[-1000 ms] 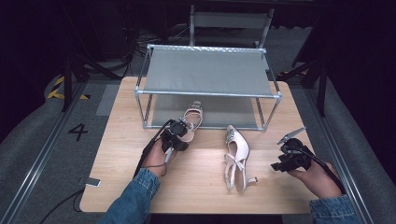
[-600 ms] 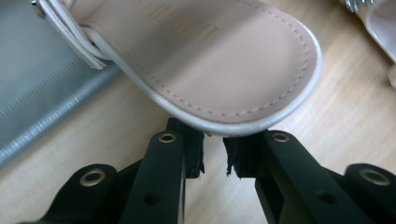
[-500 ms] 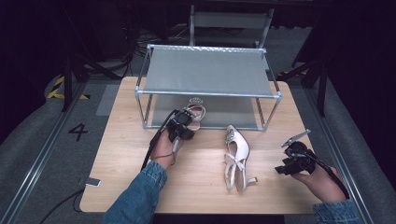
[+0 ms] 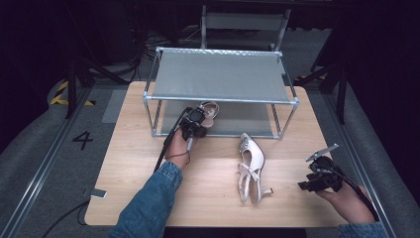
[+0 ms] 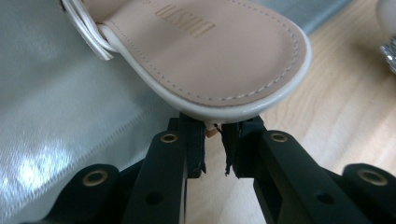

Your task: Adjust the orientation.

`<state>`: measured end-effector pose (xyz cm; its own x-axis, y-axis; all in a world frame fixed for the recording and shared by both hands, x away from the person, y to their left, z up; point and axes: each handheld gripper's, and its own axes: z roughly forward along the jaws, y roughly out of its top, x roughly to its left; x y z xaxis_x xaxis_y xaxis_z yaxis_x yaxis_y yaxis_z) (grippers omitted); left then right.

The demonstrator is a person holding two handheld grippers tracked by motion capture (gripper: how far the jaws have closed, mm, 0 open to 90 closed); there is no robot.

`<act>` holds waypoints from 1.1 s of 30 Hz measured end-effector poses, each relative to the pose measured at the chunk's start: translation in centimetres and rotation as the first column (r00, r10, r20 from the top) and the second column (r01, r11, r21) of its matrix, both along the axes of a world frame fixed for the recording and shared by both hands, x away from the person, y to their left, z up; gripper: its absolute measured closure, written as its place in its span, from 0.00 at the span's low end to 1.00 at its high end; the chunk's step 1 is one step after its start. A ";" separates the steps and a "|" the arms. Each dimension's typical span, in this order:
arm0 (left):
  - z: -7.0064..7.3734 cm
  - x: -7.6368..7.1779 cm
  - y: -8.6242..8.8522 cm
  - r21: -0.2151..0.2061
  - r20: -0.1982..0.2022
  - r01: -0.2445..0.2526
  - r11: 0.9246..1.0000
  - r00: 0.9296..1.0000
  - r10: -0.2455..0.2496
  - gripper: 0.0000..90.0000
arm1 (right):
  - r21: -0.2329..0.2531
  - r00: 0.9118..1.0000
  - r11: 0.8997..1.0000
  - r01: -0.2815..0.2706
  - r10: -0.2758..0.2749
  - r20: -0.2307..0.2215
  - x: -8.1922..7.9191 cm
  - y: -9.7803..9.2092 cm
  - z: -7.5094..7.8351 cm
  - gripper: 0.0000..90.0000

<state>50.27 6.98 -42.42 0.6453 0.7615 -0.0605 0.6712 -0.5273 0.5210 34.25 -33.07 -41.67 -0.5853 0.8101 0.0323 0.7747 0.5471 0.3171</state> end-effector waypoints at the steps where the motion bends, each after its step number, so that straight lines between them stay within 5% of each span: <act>1: -0.2 0.1 -0.2 -0.040 -0.003 -0.027 0.999 1.000 0.026 0.87 | -0.002 1.000 1.000 0.003 -0.003 0.000 -0.1 -0.1 -0.1 0.55; 3: -0.6 0.5 -0.4 -0.070 0.005 -0.036 0.997 0.999 0.037 0.87 | -0.002 1.000 1.000 0.015 -0.015 -0.006 -0.5 -0.3 -0.2 0.55; 6: -1.2 1.3 -0.8 -0.022 0.022 -0.002 1.000 1.000 0.003 0.87 | -0.003 1.000 1.000 0.026 -0.026 -0.010 -1.0 -0.7 -0.3 0.55; 7: -1.2 2.0 -0.6 0.020 0.055 0.068 0.997 0.996 -0.069 0.87 | -0.005 0.999 0.999 0.034 -0.034 -0.005 -1.2 -0.9 -0.2 0.55; 11: -1.5 2.2 -1.4 -0.045 -0.004 -0.048 0.998 0.999 0.048 0.86 | -0.002 0.999 0.999 0.048 -0.048 -0.007 -1.7 -1.2 -0.1 0.55; 13: -1.6 2.8 -1.3 -0.020 0.035 0.002 1.000 0.999 -0.001 0.85 | -0.005 0.999 0.999 0.050 -0.050 -0.014 -1.9 -1.3 -0.3 0.55; 16: -1.9 3.2 -1.4 -0.006 0.029 0.008 1.000 1.000 -0.008 0.84 | -0.004 0.999 0.999 0.048 -0.048 -0.019 -2.0 -1.4 -0.4 0.55; 20: -2.1 2.3 -1.6 -0.028 -0.004 -0.084 0.996 0.996 0.084 0.77 | 0.001 0.999 0.999 0.049 -0.049 -0.008 -1.9 -1.5 -0.1 0.55; 24: -1.0 1.7 -0.9 -0.046 0.014 -0.053 0.998 0.998 0.054 0.73 | 0.000 0.999 0.999 0.033 -0.033 -0.002 -1.5 -1.1 -0.1 0.55; 25: -0.6 1.9 -0.4 -0.010 0.032 0.022 1.000 0.999 -0.022 0.72 | 0.003 1.000 1.000 0.028 -0.028 -0.004 -1.4 -1.0 -0.1 0.55; 26: -0.5 1.7 -0.3 -0.001 0.051 0.033 0.999 0.998 -0.033 0.71 | -0.001 1.000 1.000 0.025 -0.025 -0.002 -1.3 -0.8 -0.1 0.55; 27: -0.3 0.9 -0.3 -0.024 0.031 -0.018 1.000 0.999 0.018 0.71 | 0.001 1.000 1.000 0.020 -0.020 -0.003 -1.2 -0.6 -0.1 0.55; 28: 0.0 0.6 -0.3 -0.056 0.023 -0.007 0.998 1.000 0.008 0.71 | 0.002 1.000 1.000 0.014 -0.014 0.002 -1.1 -0.5 0.0 0.55; 33: 2.0 -1.8 0.0 -0.021 0.020 0.027 0.999 0.999 -0.026 0.68 | 0.023 1.000 1.000 -0.007 0.006 0.023 -0.3 0.3 0.8 0.55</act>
<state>48.49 6.96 -40.42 0.6666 0.7427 -0.0634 0.6466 -0.5338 0.5449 33.94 -32.80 -40.86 -0.5915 0.8054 0.0378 0.7635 0.5445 0.3472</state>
